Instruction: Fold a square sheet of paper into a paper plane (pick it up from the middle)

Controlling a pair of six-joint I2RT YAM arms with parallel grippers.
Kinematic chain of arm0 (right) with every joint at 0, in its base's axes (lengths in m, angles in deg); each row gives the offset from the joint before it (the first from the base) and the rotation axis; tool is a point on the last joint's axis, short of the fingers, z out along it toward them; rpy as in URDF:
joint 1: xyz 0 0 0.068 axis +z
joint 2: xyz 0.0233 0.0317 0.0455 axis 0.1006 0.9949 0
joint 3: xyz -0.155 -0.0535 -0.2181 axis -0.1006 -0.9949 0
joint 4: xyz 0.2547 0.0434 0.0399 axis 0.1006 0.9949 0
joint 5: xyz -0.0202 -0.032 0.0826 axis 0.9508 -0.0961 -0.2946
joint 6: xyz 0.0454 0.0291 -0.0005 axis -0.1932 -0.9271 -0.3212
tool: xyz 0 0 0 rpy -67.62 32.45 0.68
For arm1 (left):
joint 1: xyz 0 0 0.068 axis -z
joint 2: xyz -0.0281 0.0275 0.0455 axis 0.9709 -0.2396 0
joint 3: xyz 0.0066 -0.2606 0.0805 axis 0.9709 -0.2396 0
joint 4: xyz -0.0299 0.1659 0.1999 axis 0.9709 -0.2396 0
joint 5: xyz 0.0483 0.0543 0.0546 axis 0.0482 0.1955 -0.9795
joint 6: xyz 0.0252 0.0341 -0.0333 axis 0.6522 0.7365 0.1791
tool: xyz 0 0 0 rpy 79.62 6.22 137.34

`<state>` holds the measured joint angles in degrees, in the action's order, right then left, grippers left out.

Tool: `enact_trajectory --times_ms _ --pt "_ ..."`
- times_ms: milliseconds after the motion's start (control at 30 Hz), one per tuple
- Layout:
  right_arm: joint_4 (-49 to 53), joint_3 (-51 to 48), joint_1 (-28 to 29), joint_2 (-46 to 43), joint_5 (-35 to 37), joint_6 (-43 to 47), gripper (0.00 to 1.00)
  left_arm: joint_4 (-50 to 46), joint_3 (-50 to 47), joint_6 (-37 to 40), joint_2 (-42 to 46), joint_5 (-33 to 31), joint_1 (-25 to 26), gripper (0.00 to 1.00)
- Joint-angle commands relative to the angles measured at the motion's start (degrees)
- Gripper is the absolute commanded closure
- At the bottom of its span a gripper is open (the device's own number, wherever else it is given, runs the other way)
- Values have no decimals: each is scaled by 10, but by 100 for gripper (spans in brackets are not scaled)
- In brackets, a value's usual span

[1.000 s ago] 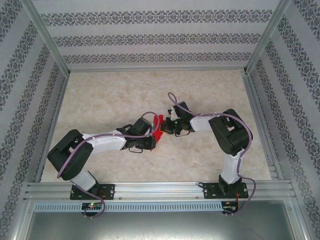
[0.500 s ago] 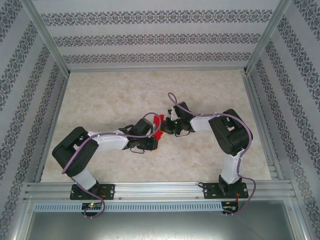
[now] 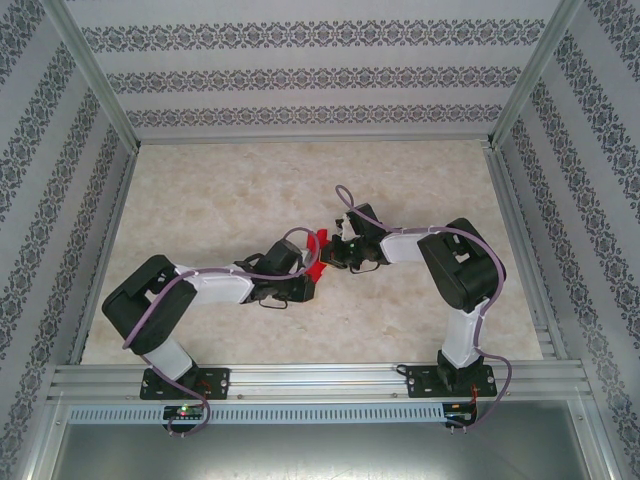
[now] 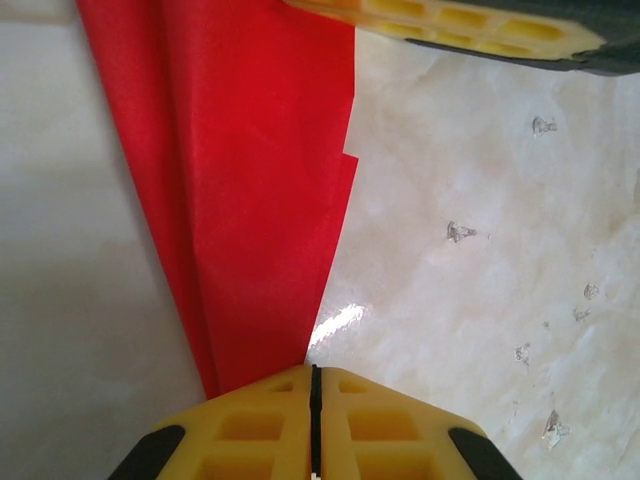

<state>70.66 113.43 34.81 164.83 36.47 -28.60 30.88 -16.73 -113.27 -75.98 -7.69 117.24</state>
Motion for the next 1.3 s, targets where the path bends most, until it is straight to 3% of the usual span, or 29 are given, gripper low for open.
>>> enact_trajectory --times_ms 0,400,767,1267 --pt "27 -9 3 -17 13 5 92 -32 -36 10 -4 -2 -11 89" --pt "-36 -43 40 -85 4 -83 96 -32 -58 35 -5 0 -28 90" --pt "-161 -45 63 1 -6 -160 98 -26 -61 43 2 12 -32 90" --pt "-33 -18 63 60 52 -86 100 -26 -22 15 65 69 -34 89"
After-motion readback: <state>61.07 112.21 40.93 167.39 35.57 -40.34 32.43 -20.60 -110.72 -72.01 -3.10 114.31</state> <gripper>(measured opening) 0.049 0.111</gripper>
